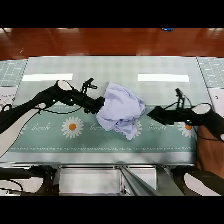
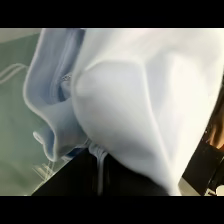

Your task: Fold the shirts.

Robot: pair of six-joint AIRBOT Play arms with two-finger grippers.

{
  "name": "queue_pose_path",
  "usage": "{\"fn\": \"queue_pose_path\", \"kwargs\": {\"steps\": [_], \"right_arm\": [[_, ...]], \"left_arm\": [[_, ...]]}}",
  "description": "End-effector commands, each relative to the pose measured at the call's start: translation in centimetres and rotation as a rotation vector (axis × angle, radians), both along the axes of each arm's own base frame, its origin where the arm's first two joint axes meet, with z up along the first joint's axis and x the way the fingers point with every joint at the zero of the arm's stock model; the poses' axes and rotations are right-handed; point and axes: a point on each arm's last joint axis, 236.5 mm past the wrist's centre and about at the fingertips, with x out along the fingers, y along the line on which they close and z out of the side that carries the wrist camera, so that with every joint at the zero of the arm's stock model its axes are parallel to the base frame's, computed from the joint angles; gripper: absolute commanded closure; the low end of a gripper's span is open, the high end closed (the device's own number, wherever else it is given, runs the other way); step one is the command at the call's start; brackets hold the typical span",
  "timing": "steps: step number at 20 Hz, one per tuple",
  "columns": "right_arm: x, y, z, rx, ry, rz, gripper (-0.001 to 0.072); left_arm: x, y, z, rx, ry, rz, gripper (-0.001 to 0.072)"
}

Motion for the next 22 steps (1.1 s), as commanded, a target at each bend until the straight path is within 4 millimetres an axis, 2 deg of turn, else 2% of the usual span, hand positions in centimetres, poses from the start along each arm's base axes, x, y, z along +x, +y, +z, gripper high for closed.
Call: {"fn": "queue_pose_path", "kwargs": {"steps": [1,3,8,9,11,13,15,17,18,20,22], "right_arm": [[1.7,3.7,-1.3,0.068,0.026,0.029,0.0303],[2.7,4.3,-1.8,0.084,0.049,0.036,0.0303],[5.1,4.7,-2.7,0.089,0.061,0.030,0.0303],[5.4,5.0,-2.9,0.095,0.067,0.033,0.0336],[5.5,6.1,-2.8,0.088,0.040,0.098,0.0684],[6.4,6.6,-0.6,0.090,-0.021,0.165,0.0686],[9.2,5.1,4.2,0.062,-0.136,0.183,0.0687],[12.9,2.4,11.4,0.003,-0.310,0.166,0.0688],[14.6,1.0,15.7,-0.034,-0.396,0.148,0.0688],[16.7,-1.0,24.3,-0.105,-0.560,0.134,0.0688],[16.9,-1.8,32.5,-0.186,-0.720,0.142,0.0688]], "left_arm": [[0.0,0.1,0.5,-0.022,-0.014,-0.039,0.0687],[0.2,0.3,0.5,-0.022,-0.014,-0.034,0.0687],[0.3,0.3,0.5,-0.021,-0.017,-0.030,0.0687],[0.3,0.3,0.5,-0.020,-0.017,-0.030,0.0687],[0.3,0.3,0.6,-0.021,-0.018,-0.029,0.0687],[1.3,0.9,1.4,-0.027,-0.039,-0.014,0.0687],[3.6,2.5,4.1,-0.049,-0.096,0.020,0.0687],[7.3,5.3,7.7,-0.050,-0.149,0.116,0.0687],[9.2,6.8,9.9,-0.046,-0.185,0.167,0.0687],[12.1,8.8,16.1,-0.068,-0.319,0.201,0.0687],[13.5,10.2,23.1,-0.089,-0.482,0.199,0.0687]]}}
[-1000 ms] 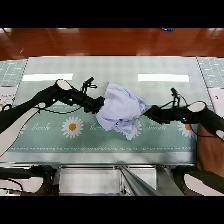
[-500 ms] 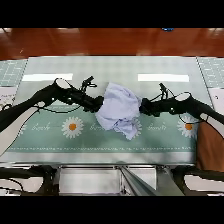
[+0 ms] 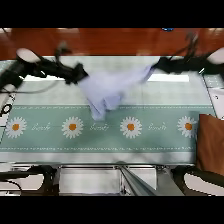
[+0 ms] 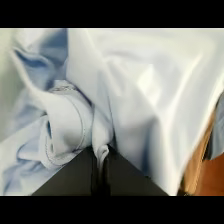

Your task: Fold the shirts.

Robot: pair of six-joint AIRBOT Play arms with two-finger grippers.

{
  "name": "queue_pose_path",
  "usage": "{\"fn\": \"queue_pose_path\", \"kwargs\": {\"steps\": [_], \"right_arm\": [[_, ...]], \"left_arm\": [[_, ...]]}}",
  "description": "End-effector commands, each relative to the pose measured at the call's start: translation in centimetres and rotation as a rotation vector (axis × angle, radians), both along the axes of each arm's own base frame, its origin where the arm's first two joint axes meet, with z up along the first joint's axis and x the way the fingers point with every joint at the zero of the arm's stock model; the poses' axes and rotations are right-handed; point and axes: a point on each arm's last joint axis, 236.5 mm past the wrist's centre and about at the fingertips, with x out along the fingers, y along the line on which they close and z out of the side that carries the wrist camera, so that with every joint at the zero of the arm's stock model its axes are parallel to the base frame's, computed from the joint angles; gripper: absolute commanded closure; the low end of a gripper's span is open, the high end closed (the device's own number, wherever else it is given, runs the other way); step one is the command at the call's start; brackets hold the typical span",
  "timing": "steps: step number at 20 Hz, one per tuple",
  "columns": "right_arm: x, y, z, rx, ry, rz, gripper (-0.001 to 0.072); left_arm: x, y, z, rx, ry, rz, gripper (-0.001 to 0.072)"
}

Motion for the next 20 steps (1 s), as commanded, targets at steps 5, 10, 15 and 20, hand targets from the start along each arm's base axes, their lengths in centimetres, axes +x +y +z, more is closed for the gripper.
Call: {"fn": "queue_pose_path", "kwargs": {"steps": [5,10,15,20], "right_arm": [[-5.6,-2.5,26.3,-0.158,-0.555,-0.040,0.0688],[-14.7,-4.0,31.9,-0.290,-0.699,-0.074,0.0688],[-21.9,-3.6,28.8,-0.382,-0.573,0.026,0.0687],[-26.0,-3.4,24.0,-0.356,-0.420,0.043,0.0687]], "left_arm": [[1.2,6.8,22.6,0.068,-0.512,0.121,0.0687],[-6.1,7.8,29.5,0.195,-0.699,0.092,0.0687],[-15.2,5.3,30.5,0.258,-0.733,-0.072,0.0687],[-20.2,5.1,27.3,0.392,-0.652,-0.090,0.0687]]}}
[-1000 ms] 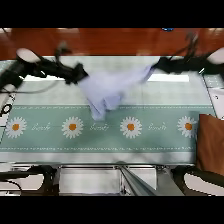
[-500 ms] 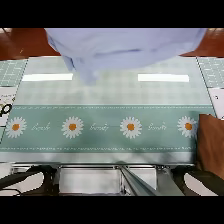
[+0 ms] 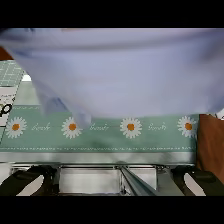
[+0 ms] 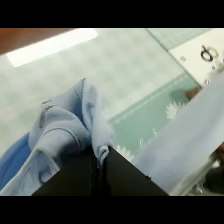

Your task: Fold the shirts.

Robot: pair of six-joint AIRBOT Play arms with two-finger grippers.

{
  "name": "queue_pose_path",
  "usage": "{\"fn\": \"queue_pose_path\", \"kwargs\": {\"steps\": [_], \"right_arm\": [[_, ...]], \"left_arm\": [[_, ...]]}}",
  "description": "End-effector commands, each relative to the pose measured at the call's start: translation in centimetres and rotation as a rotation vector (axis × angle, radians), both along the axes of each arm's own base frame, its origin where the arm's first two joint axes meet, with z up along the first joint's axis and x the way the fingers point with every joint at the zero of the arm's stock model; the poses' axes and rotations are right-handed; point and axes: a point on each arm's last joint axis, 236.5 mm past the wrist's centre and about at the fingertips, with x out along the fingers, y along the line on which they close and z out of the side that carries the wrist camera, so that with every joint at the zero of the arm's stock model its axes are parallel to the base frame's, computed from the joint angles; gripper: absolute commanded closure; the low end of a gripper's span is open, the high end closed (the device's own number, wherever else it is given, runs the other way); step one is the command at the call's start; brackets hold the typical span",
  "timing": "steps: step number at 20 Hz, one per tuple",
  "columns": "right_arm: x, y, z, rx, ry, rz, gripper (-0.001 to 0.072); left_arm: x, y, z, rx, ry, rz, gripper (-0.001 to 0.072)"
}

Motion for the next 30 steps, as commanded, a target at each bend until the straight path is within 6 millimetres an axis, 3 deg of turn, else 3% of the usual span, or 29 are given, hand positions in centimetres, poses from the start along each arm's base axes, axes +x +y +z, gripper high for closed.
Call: {"fn": "queue_pose_path", "kwargs": {"steps": [1,3,5,7,10,14,16,18,19,20,21,23,24,26,28,30], "right_arm": [[-3.1,0.0,-4.2,0.014,0.129,-0.010,0.0687],[-3.3,0.0,-7.6,0.025,0.210,-0.017,0.0687],[-2.6,0.0,-11.6,0.034,0.317,-0.022,0.0687],[-0.6,-0.1,-15.4,0.056,0.397,-0.039,0.0687],[4.2,-1.2,-21.0,0.072,0.482,-0.105,0.0689],[12.2,-2.9,-28.7,0.070,0.610,-0.195,0.0688],[16.1,-3.0,-33.0,0.103,0.661,-0.230,0.0687],[19.1,-2.6,-36.9,0.163,0.715,-0.253,0.0686],[20.4,-2.2,-38.4,0.199,0.739,-0.262,0.0678],[21.5,-2.0,-39.3,0.239,0.762,-0.280,0.0500],[22.5,-2.2,-39.4,0.267,0.775,-0.283,0.0292],[23.3,-4.9,-38.4,0.275,0.796,-0.306,0.0296],[22.9,-7.8,-37.8,0.261,0.802,-0.346,0.0297],[19.8,-13.7,-38.4,0.227,0.885,-0.448,0.0297],[15.8,-17.0,-40.6,0.286,0.969,-0.546,0.0297],[12.6,-16.9,-43.7,0.425,0.974,-0.616,0.0297]], "left_arm": [[-3.1,1.0,-3.4,0.113,0.085,0.052,0.0687],[-2.9,1.1,-6.4,0.170,0.150,0.075,0.0687],[-0.5,1.0,-10.3,0.212,0.221,0.119,0.0687],[3.1,-0.4,-15.2,0.216,0.278,0.145,0.0687],[8.8,-2.8,-24.3,0.213,0.368,0.187,0.0687],[15.4,-6.7,-34.0,0.164,0.493,0.219,0.0686],[18.0,-7.6,-37.3,0.178,0.529,0.232,0.0686],[20.4,-7.9,-38.6,0.180,0.541,0.243,0.0678],[21.5,-7.7,-38.5,0.176,0.538,0.251,0.0575],[22.5,-7.2,-38.1,0.173,0.539,0.261,0.0251],[23.1,-5.8,-37.6,0.197,0.542,0.266,0.0202],[23.3,0.1,-36.4,0.298,0.586,0.323,0.0203],[22.4,4.2,-36.5,0.349,0.656,0.372,0.0203],[18.5,10.9,-37.5,0.368,0.880,0.439,0.0203],[12.7,14.0,-39.1,0.344,1.112,0.454,0.0203],[9.3,13.5,-40.7,0.272,1.161,0.465,0.0203]]}}
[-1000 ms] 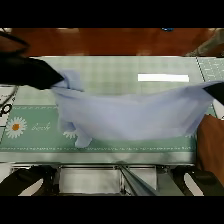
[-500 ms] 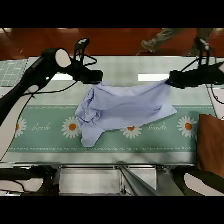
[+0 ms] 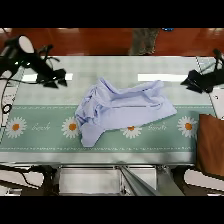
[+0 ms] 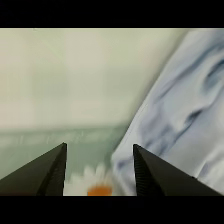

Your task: Fold the shirts.

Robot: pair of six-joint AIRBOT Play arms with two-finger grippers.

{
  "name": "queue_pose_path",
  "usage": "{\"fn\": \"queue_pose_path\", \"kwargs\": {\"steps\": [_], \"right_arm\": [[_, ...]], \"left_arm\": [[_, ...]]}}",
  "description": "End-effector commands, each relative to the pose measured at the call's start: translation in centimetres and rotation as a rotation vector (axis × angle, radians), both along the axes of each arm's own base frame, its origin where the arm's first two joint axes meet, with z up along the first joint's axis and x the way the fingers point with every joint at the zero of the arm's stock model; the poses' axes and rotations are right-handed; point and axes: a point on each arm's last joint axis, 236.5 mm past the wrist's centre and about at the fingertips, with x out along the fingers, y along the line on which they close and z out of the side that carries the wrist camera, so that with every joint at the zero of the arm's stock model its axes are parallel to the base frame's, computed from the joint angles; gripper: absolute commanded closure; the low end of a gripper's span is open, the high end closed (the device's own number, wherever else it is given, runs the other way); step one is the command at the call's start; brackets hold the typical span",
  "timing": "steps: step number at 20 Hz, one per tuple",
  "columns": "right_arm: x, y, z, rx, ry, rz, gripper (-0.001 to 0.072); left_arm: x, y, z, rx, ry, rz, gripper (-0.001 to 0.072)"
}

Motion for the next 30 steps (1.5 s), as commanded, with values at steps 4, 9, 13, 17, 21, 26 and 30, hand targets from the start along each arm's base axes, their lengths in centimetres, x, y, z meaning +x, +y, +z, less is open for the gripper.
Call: {"fn": "queue_pose_path", "kwargs": {"steps": [4,9,13,17,21,26,30], "right_arm": [[-9.4,2.8,-6.6,0.215,-0.004,-0.169,0.0297],[-10.4,6.5,-5.0,0.278,-0.090,-0.103,0.0298],[-10.4,6.6,-4.9,0.281,-0.092,-0.099,0.0299],[-10.2,6.6,-4.8,0.287,-0.100,-0.107,0.0301],[-9.7,6.2,-4.4,0.273,-0.119,-0.104,0.0301],[-11.3,0.6,-6.2,0.116,-0.013,-0.206,0.0301],[-11.6,2.4,-8.4,0.228,0.073,-0.204,0.0301]], "left_arm": [[-10.6,-1.3,-4.8,-0.210,0.066,0.178,0.0203],[-14.3,-6.4,-7.5,-0.430,0.130,0.257,0.0204],[-15.0,-7.3,-8.7,-0.422,0.147,0.256,0.0204],[-14.6,-9.9,-9.6,-0.431,0.135,0.235,0.0204],[-16.4,-11.9,-11.6,-0.406,0.210,0.173,0.0614],[-15.7,-11.3,-10.6,-0.428,0.164,0.145,0.0687],[-15.1,-11.1,-10.2,-0.430,0.143,0.149,0.0687]]}}
